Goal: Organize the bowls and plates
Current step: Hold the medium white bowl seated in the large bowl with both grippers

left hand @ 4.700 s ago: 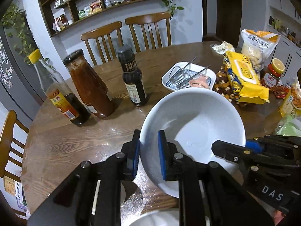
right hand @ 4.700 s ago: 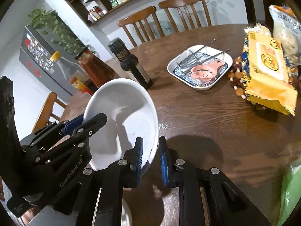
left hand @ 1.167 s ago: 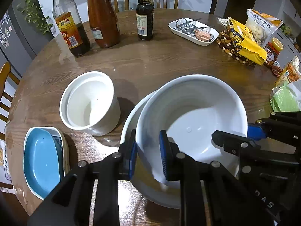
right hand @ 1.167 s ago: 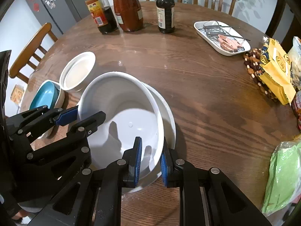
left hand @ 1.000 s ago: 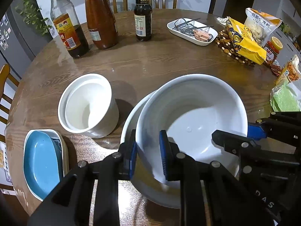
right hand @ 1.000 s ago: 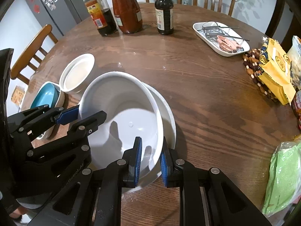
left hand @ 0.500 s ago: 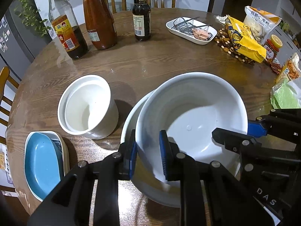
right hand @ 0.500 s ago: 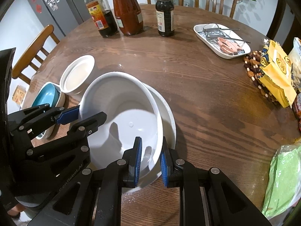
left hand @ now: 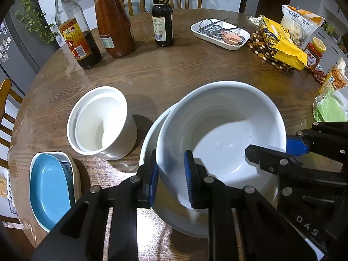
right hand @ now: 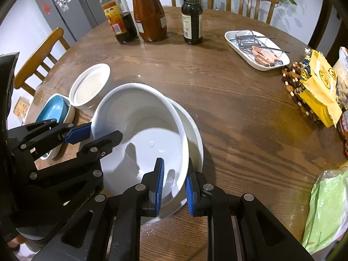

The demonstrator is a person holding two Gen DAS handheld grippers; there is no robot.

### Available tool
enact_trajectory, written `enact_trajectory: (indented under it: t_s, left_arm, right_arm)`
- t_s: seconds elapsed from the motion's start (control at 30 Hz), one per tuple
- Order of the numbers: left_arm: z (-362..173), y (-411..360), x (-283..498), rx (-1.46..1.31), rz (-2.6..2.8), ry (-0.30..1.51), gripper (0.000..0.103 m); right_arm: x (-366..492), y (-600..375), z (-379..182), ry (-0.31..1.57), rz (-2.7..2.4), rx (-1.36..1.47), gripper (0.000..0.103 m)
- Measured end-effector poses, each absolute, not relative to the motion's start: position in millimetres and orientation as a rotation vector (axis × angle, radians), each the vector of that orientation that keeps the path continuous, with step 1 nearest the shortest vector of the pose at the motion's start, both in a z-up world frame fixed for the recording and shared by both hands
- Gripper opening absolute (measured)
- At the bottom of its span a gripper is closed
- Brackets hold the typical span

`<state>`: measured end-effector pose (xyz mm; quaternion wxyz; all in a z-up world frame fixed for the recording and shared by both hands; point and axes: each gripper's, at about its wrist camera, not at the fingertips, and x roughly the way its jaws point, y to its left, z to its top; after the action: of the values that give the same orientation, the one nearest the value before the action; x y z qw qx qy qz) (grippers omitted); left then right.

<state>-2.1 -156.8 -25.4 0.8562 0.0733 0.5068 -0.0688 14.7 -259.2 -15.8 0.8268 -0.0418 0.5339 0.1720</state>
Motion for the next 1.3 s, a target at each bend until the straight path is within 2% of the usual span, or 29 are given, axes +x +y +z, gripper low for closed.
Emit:
enact_trajectory:
  t_s: [1.3]
  left_arm:
    - [-27.1,-161.4,-12.1,0.232,-0.161,1.045,0.022]
  right_arm:
    - [-4.1,-249.3,-15.7,1.091,0.285,-0.133,0.020]
